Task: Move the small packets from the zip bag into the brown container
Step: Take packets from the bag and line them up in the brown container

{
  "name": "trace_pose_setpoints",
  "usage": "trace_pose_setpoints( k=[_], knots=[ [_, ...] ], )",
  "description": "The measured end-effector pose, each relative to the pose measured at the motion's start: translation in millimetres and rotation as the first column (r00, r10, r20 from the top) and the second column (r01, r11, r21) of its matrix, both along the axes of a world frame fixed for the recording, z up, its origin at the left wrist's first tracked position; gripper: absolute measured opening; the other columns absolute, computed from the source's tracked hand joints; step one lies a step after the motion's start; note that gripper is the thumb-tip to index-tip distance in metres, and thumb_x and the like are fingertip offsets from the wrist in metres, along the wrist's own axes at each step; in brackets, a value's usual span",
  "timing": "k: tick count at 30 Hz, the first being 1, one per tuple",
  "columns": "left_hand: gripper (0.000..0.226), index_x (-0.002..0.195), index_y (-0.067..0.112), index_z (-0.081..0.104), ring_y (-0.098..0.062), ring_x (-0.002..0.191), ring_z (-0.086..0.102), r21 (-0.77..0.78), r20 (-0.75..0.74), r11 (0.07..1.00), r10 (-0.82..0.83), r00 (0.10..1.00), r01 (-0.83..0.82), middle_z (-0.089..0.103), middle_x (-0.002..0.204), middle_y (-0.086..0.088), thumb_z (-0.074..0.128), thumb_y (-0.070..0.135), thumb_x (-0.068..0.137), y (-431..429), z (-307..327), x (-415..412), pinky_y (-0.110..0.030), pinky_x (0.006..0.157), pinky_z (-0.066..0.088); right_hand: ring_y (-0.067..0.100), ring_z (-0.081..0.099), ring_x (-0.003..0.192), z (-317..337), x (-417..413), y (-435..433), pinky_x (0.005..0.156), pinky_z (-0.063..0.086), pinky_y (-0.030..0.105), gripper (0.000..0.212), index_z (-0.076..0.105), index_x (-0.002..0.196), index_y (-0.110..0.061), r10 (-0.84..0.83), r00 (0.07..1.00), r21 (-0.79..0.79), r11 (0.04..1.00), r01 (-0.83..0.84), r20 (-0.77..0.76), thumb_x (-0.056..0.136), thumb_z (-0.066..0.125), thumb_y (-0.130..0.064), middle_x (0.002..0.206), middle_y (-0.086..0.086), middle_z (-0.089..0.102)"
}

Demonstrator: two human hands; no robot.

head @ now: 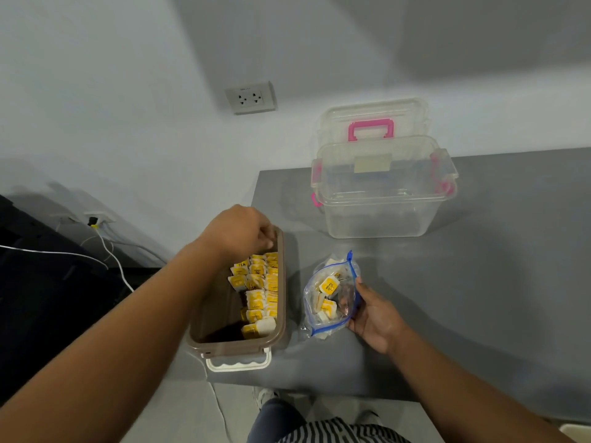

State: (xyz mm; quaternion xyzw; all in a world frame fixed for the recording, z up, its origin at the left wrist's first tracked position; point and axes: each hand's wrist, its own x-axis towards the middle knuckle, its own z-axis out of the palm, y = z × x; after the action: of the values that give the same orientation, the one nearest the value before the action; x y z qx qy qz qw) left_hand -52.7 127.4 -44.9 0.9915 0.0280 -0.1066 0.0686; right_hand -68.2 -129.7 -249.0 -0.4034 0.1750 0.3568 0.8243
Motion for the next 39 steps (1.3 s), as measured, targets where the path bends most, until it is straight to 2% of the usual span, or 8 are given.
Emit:
trace_pose_setpoints(
  k=[3, 6, 17, 25, 28, 30, 34, 39],
  knots=[
    [0.009, 0.094, 0.024, 0.076, -0.003, 0.080, 0.068, -0.247, 0.077, 0.969, 0.008, 0.997, 0.012, 0.073, 0.083, 0.012, 0.076, 0.025, 0.086, -37.9, 9.5, -15.0, -0.022, 0.077, 0.052, 0.032, 0.071, 0.106, 1.1, 0.8, 1.0, 0.080, 0.061, 0.043, 0.048, 0.063, 0.130, -0.002, 0.001, 1.000, 0.013, 1.000, -0.001, -0.017, 0.103, 0.048, -0.039, 0.124, 0.021, 0.069],
    [0.012, 0.099, 0.020, 0.076, -0.004, 0.083, 0.068, -0.321, 0.037, 0.947, -0.015, 0.999, 0.026, 0.072, 0.086, 0.012, 0.075, 0.021, 0.087, -73.4, -7.1, -22.0, -0.021, 0.083, 0.053, 0.036, 0.067, 0.115, 2.4, 0.8, 0.2, 0.091, 0.058, 0.048, 0.051, 0.060, 0.134, 0.000, -0.003, 1.000, 0.062, 0.998, 0.004, -0.017, 0.103, 0.047, -0.039, 0.129, 0.023, 0.066],
    [0.023, 0.114, 0.018, 0.072, -0.025, 0.100, 0.068, 0.125, -0.105, 0.992, -0.002, 0.995, 0.015, 0.072, 0.109, -0.005, 0.065, 0.014, 0.092, -116.4, -87.1, -16.7, -0.035, 0.086, 0.057, 0.040, 0.062, 0.122, 5.0, 0.7, -1.5, 0.091, 0.057, 0.051, 0.050, 0.056, 0.138, -0.002, 0.024, 1.000, 0.150, 0.988, -0.025, 0.008, 0.106, 0.040, -0.036, 0.135, 0.025, 0.062],
    [0.031, 0.119, 0.016, 0.069, -0.025, 0.104, 0.066, 0.117, -0.156, 0.993, -0.006, 0.988, 0.025, 0.070, 0.113, -0.005, 0.064, 0.035, 0.094, -120.0, -96.5, -14.1, -0.037, 0.090, 0.057, 0.037, 0.069, 0.109, 4.2, 2.6, -2.1, 0.088, 0.058, 0.048, 0.044, 0.062, 0.131, -0.001, 0.011, 1.000, 0.057, 0.998, -0.012, 0.022, 0.107, 0.042, -0.033, 0.127, 0.025, 0.066],
    [0.028, 0.114, 0.015, 0.071, -0.023, 0.099, 0.068, 0.101, -0.164, 0.995, 0.004, 0.987, 0.013, 0.071, 0.109, -0.005, 0.063, 0.035, 0.095, -122.1, -97.1, -16.0, -0.037, 0.088, 0.058, 0.040, 0.059, 0.102, 2.8, 2.7, -0.6, 0.098, 0.049, 0.050, 0.055, 0.056, 0.132, 0.005, -0.002, 1.000, 0.000, 1.000, 0.002, 0.030, 0.099, 0.060, -0.038, 0.115, 0.034, 0.058],
    [0.025, 0.112, 0.016, 0.073, -0.023, 0.098, 0.068, 0.048, -0.153, 0.999, 0.021, 0.988, -0.014, 0.072, 0.108, -0.004, 0.063, 0.033, 0.096, -121.9, -95.0, -16.7, -0.037, 0.089, 0.058, 0.030, 0.050, 0.080, -2.4, 4.3, -0.4, 0.086, 0.047, 0.044, 0.068, 0.053, 0.125, 0.010, 0.005, 1.000, -0.024, 1.000, -0.004, 0.024, 0.087, 0.075, -0.042, 0.095, 0.026, 0.048],
    [0.015, 0.102, 0.020, 0.077, -0.018, 0.091, 0.069, -0.153, -0.062, 0.982, 0.098, 0.993, -0.107, 0.075, 0.098, -0.001, 0.069, 0.028, 0.091, -119.3, -85.3, -19.8, -0.035, 0.088, 0.057, 0.011, 0.047, 0.044, 4.1, 3.3, -0.1, 0.046, 0.047, 0.023, 0.023, 0.059, 0.090, -0.006, -0.039, 0.999, -0.034, 0.999, 0.039, 0.010, 0.104, 0.054, -0.025, 0.057, 0.004, 0.049],
    [0.009, 0.097, 0.021, 0.077, -0.016, 0.086, 0.069, -0.285, 0.019, 0.950, 0.138, 0.990, -0.127, 0.075, 0.092, 0.000, 0.071, 0.023, 0.091, -111.3, -68.6, -28.0, -0.031, 0.085, 0.056, 0.007, 0.049, 0.038, 9.2, 1.7, 4.2, 0.041, 0.044, 0.020, 0.025, 0.054, 0.087, -0.009, -0.077, 0.996, -0.055, 0.995, 0.079, 0.052, 0.107, 0.047, -0.023, 0.049, -0.003, 0.052]
  ],
)
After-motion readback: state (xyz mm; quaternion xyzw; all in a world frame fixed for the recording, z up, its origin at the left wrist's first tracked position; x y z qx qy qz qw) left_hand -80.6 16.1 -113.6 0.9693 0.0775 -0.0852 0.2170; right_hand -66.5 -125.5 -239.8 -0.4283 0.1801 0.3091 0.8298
